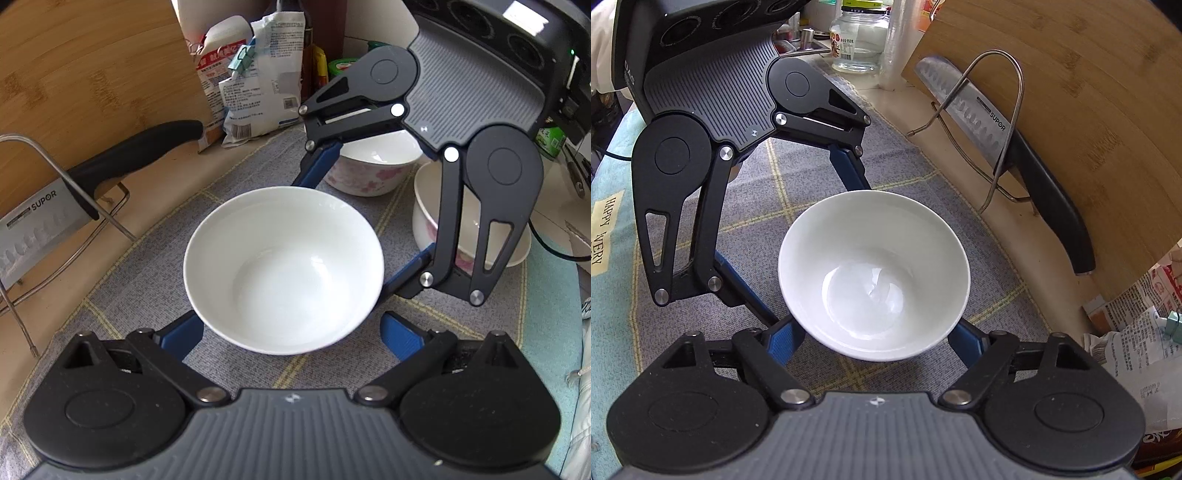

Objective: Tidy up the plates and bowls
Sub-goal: 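Lift the white bowl with both tools and carry it toward the plate stack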

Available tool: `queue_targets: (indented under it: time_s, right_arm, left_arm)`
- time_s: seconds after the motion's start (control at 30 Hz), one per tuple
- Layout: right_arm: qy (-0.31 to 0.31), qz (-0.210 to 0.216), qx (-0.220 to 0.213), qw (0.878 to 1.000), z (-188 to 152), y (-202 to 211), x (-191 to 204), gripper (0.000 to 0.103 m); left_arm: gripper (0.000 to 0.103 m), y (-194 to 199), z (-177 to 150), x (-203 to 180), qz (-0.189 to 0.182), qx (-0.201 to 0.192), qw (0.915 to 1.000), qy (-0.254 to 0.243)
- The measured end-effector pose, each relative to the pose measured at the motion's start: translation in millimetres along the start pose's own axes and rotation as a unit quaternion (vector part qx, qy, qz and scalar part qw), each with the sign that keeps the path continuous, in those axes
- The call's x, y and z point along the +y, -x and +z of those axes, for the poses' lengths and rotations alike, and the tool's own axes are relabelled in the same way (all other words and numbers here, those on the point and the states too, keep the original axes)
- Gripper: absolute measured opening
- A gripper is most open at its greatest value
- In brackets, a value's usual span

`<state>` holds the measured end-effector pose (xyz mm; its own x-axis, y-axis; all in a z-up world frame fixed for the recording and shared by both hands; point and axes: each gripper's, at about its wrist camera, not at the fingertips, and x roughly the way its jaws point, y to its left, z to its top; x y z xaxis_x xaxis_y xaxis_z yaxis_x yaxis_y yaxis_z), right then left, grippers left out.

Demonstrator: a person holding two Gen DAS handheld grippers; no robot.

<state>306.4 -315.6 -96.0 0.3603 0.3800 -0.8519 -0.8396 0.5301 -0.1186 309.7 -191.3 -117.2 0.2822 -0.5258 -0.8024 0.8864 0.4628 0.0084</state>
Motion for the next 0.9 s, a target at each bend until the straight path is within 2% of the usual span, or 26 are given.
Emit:
queue_targets:
  time_s: [0.13, 0.3, 0.43, 0.9]
  right_arm:
    - [0.0, -0.003, 0.002, 1.0, 1, 0, 1, 0.087]
    - [0.009, -0.01, 0.005, 1.0, 1, 1, 4, 0.086]
    - [0.016, -0.01, 0.006, 1.0, 4, 3, 9, 0.086]
    - [0.043, -0.006, -0.013, 0.999, 22, 23, 43, 0.086]
  left_arm:
    - [0.097, 5, 1, -1, 0.0, -0.006, 0.9999, -0.009]
    - [0.083, 11, -1, 4, 0.005, -0.01, 0.9999, -0.01]
    - [0.083, 14, -2, 5, 0.002, -0.005, 1.0, -0.004]
    - [0.083, 54, -16, -11, 0.031, -0.006, 0.9994, 0.01]
